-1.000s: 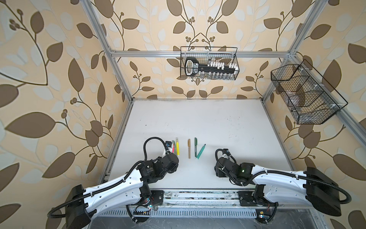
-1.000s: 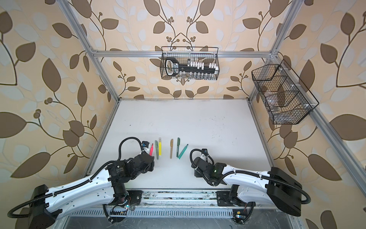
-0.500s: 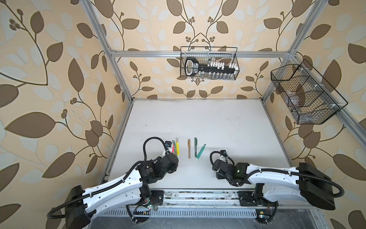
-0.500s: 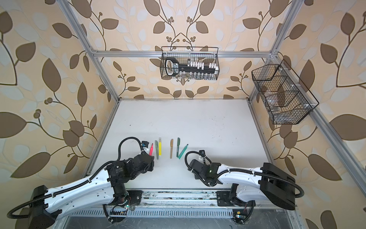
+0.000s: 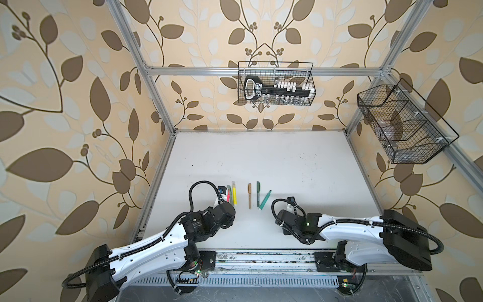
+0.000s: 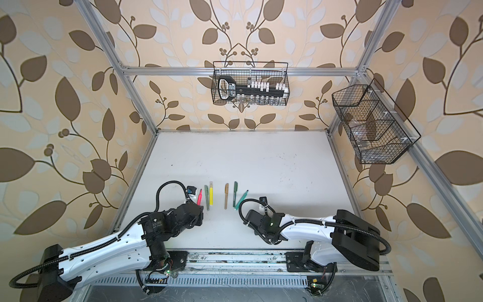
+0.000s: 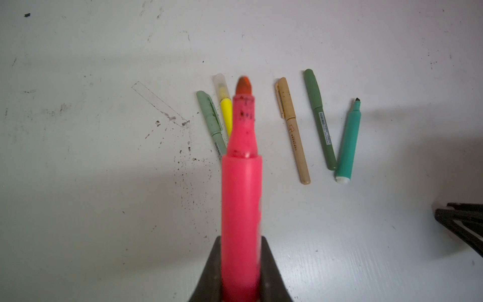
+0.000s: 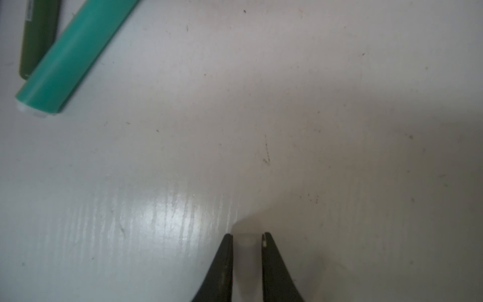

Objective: Insert pens into pen caps
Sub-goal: Pick up a pen cap from the bottom-center of the table.

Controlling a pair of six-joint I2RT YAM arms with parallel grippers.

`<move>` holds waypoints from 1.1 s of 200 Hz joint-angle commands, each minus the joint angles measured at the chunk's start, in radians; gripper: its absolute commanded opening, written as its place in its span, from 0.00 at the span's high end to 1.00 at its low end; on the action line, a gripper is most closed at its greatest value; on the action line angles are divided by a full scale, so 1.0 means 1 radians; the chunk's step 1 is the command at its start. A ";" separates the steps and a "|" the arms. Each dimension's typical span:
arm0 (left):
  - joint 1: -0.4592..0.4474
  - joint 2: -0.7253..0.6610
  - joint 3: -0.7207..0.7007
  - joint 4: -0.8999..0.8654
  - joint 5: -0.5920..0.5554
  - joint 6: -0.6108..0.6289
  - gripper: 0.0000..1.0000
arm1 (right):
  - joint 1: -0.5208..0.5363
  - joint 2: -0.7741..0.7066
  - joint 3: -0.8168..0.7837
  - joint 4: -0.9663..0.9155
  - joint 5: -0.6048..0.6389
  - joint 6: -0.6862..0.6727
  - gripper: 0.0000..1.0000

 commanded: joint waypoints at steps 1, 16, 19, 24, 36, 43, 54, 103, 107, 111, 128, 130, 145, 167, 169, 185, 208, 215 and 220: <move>-0.008 -0.015 0.000 -0.012 -0.044 -0.019 1.00 | 0.014 0.003 -0.011 -0.075 -0.004 0.024 0.80; -0.008 -0.015 0.000 -0.013 -0.046 -0.019 1.00 | 0.018 -0.004 -0.018 -0.078 -0.005 0.028 0.82; -0.008 -0.016 0.001 -0.013 -0.046 -0.019 1.00 | 0.018 -0.005 -0.018 -0.076 -0.006 0.030 0.83; -0.007 -0.016 0.000 -0.013 -0.046 -0.017 1.00 | 0.018 -0.006 -0.021 -0.073 -0.009 0.032 0.83; -0.008 -0.017 0.000 -0.013 -0.046 -0.018 1.00 | 0.019 -0.012 -0.029 -0.061 -0.017 0.036 0.85; -0.008 -0.016 0.001 -0.012 -0.046 -0.016 1.00 | 0.018 -0.020 -0.036 -0.050 -0.023 0.039 0.86; -0.008 -0.017 0.000 -0.011 -0.043 -0.016 1.00 | 0.019 -0.041 -0.052 -0.025 -0.032 0.047 0.86; -0.007 -0.075 -0.043 0.146 0.118 0.027 1.00 | -0.028 -0.186 -0.082 0.080 -0.057 0.049 0.90; -0.008 -0.077 -0.048 0.166 0.135 0.026 1.00 | -0.037 -0.198 -0.083 0.091 -0.057 0.048 0.91; -0.008 -0.077 -0.051 0.186 0.151 0.024 1.00 | -0.045 -0.210 -0.082 0.102 -0.056 0.047 0.91; -0.008 -0.062 -0.057 0.268 0.218 0.026 1.00 | -0.079 -0.263 -0.088 0.161 -0.055 0.053 0.92; -0.008 -0.058 -0.057 0.278 0.224 0.026 1.00 | -0.083 -0.268 -0.088 0.169 -0.056 0.055 0.93; -0.008 -0.015 -0.055 0.361 0.281 0.028 1.00 | -0.114 -0.299 -0.088 0.236 -0.060 0.062 0.95; -0.008 0.080 -0.043 0.493 0.372 0.027 1.00 | -0.151 -0.322 -0.078 0.326 -0.064 0.075 0.95; -0.008 0.089 -0.042 0.504 0.380 0.027 1.00 | -0.157 -0.323 -0.076 0.332 -0.065 0.076 0.96; -0.010 0.152 -0.032 0.575 0.417 0.023 1.00 | -0.178 -0.337 -0.069 0.387 -0.076 0.088 0.96; -0.025 0.218 -0.015 0.646 0.429 0.021 1.00 | -0.199 -0.361 -0.064 0.465 -0.095 0.111 0.97; -0.032 0.232 -0.015 0.665 0.431 0.021 1.00 | -0.199 -0.368 -0.058 0.478 -0.095 0.113 0.97; -0.037 0.240 -0.014 0.679 0.430 0.021 1.00 | -0.200 -0.371 -0.055 0.486 -0.093 0.117 0.97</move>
